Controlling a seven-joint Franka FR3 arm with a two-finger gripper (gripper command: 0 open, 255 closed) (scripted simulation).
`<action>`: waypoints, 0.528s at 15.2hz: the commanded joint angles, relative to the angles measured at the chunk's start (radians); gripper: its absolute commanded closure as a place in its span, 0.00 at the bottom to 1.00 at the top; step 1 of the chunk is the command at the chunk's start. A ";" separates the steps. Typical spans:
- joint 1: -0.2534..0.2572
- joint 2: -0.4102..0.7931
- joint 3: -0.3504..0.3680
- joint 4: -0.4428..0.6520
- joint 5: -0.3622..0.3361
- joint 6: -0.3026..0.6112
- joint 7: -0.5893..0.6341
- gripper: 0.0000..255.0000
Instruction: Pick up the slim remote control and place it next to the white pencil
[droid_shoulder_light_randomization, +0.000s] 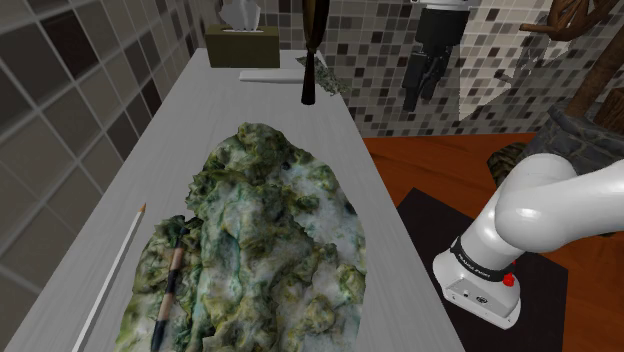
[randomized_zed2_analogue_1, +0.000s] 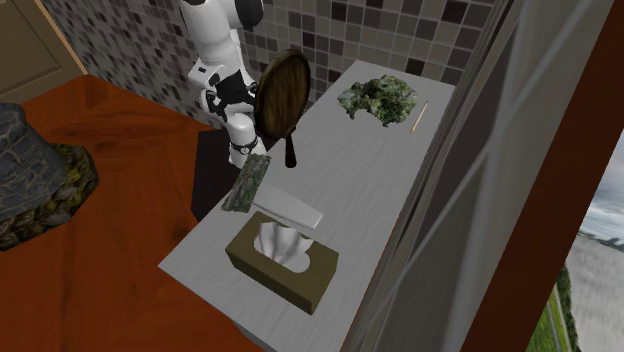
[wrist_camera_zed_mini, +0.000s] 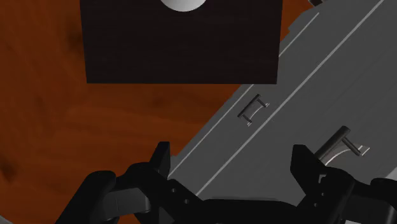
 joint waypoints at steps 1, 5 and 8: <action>0.000 0.000 0.000 0.000 0.000 0.000 0.000 0.00; 0.029 0.155 -0.023 0.095 -0.038 0.067 -0.125 0.00; 0.051 0.270 -0.035 0.180 -0.060 0.105 -0.214 0.00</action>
